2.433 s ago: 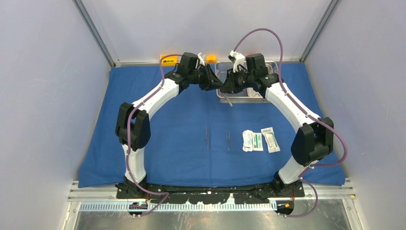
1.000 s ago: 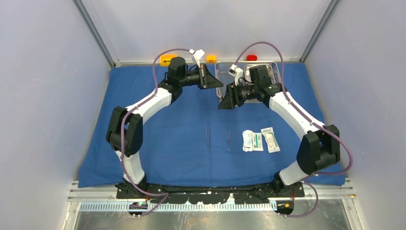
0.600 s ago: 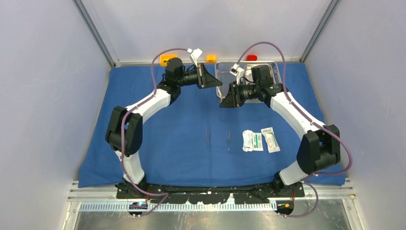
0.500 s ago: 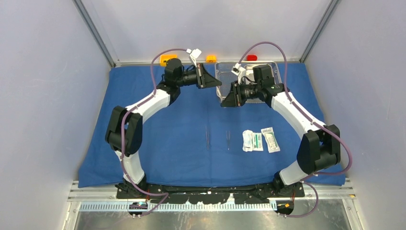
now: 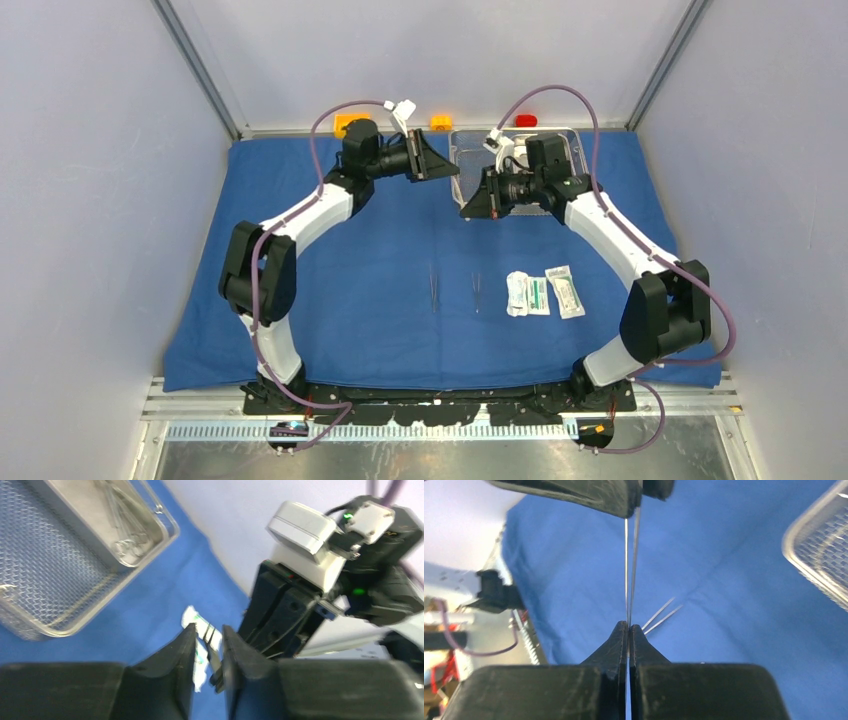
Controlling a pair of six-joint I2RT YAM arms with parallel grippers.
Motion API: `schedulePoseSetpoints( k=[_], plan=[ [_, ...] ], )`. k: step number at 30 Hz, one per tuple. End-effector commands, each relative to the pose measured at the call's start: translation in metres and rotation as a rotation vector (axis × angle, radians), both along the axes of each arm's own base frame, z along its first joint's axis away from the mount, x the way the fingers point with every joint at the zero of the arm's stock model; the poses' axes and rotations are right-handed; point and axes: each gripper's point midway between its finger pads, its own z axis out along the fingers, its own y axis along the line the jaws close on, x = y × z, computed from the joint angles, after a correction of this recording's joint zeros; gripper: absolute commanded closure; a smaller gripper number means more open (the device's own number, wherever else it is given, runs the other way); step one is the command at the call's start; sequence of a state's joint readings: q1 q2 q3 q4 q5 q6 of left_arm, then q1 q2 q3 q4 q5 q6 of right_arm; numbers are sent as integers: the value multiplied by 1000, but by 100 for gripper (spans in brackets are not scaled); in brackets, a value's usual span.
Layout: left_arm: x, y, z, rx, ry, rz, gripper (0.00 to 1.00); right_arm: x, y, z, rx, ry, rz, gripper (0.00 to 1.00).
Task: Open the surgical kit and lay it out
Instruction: Place the medical item in the surgical kit.
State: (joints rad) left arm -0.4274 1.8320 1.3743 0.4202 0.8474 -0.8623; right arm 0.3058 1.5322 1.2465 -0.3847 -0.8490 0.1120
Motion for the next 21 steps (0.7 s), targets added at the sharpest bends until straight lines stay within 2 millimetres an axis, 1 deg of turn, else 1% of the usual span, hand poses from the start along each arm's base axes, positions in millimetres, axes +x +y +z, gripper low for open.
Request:
schedulePoseSetpoints(
  k=[1,3,6,9,11,12,14,21],
  plan=[
    [28,21,4,119,14,182,63,38,-18,-4,-185,-80,-213,99],
    [37,28,-4,173,61,249,52,44,-20,-10,-290,-126,-265,99],
    [43,35,-14,237,144,320,41,48,-17,-15,-399,-189,-321,100],
    [45,40,-25,309,213,381,35,57,-21,-19,-488,-224,-398,100],
    [45,40,-31,337,250,400,34,61,-23,-20,-525,-245,-438,100],
    [45,43,-38,362,288,419,34,62,-23,-19,-533,-253,-450,100],
    [44,42,-44,367,324,426,34,63,-20,-19,-548,-262,-464,99],
    [35,28,-48,319,425,396,35,64,-14,-21,-591,-290,-482,99]
  ],
)
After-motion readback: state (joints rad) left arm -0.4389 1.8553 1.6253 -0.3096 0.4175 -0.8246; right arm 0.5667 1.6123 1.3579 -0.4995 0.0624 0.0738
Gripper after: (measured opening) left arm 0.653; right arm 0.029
